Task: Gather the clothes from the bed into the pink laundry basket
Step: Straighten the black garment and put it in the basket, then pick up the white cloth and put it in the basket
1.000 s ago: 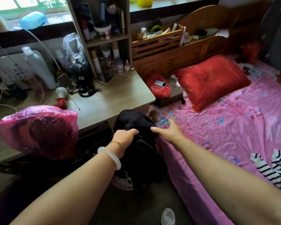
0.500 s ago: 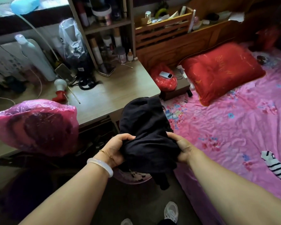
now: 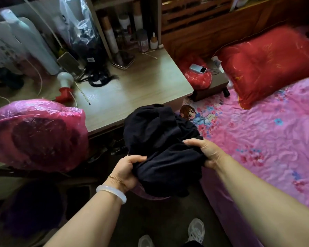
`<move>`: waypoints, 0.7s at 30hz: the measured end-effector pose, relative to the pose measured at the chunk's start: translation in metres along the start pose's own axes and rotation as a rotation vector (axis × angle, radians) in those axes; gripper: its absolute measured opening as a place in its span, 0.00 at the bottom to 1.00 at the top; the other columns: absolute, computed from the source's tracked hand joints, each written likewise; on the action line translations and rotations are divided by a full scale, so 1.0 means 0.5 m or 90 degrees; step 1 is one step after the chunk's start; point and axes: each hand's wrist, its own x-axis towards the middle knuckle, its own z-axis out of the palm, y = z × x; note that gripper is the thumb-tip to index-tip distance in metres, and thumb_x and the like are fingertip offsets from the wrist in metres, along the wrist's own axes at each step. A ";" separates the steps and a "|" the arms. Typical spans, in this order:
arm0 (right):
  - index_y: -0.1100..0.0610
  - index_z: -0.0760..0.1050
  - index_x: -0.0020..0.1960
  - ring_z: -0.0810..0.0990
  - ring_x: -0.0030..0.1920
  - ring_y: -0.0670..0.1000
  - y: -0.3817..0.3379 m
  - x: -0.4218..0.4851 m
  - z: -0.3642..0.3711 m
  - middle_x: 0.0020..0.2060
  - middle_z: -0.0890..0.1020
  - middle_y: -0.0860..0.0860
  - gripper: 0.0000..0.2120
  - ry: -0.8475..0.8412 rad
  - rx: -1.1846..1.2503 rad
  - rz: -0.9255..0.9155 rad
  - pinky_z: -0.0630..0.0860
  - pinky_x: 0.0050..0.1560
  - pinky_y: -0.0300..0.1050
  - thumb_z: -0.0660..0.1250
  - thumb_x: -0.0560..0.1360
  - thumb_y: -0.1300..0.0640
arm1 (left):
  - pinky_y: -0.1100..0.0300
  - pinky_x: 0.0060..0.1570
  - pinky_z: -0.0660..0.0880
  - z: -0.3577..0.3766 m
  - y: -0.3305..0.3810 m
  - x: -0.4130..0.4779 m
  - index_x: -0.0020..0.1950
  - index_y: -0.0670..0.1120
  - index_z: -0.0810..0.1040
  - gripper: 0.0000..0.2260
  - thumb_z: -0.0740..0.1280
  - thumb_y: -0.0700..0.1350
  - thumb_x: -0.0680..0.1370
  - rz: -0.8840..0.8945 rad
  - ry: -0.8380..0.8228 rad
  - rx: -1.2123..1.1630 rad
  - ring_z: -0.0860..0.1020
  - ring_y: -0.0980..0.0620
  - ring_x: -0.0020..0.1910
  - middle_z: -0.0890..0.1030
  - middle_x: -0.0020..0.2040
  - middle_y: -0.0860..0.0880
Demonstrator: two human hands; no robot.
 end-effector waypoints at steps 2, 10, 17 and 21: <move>0.62 0.78 0.57 0.85 0.38 0.54 0.000 0.020 -0.009 0.41 0.86 0.57 0.23 -0.004 -0.014 -0.036 0.81 0.39 0.44 0.72 0.62 0.62 | 0.54 0.49 0.78 -0.011 -0.003 0.027 0.53 0.36 0.79 0.16 0.65 0.35 0.66 -0.016 -0.011 -0.008 0.82 0.44 0.45 0.81 0.50 0.39; 0.52 0.58 0.76 0.69 0.70 0.52 0.110 0.164 -0.055 0.73 0.66 0.54 0.54 0.226 -0.500 -0.036 0.66 0.69 0.46 0.81 0.58 0.44 | 0.47 0.59 0.74 -0.155 -0.041 0.135 0.75 0.47 0.62 0.44 0.79 0.43 0.63 -0.058 0.263 0.317 0.76 0.41 0.62 0.75 0.67 0.42; 0.46 0.58 0.76 0.73 0.67 0.58 0.213 0.173 -0.090 0.69 0.72 0.55 0.50 0.290 -0.567 0.060 0.73 0.65 0.51 0.75 0.58 0.47 | 0.57 0.43 0.81 -0.124 -0.052 0.174 0.76 0.54 0.59 0.36 0.66 0.31 0.74 0.046 0.243 0.604 0.77 0.55 0.42 0.71 0.69 0.46; 0.51 0.56 0.78 0.70 0.70 0.57 0.199 0.141 -0.115 0.71 0.71 0.54 0.44 0.297 -0.528 0.048 0.69 0.66 0.46 0.74 0.67 0.54 | 0.64 0.29 0.74 -0.065 -0.066 0.196 0.75 0.58 0.60 0.34 0.62 0.31 0.75 0.068 0.181 0.721 0.78 0.55 0.34 0.70 0.70 0.49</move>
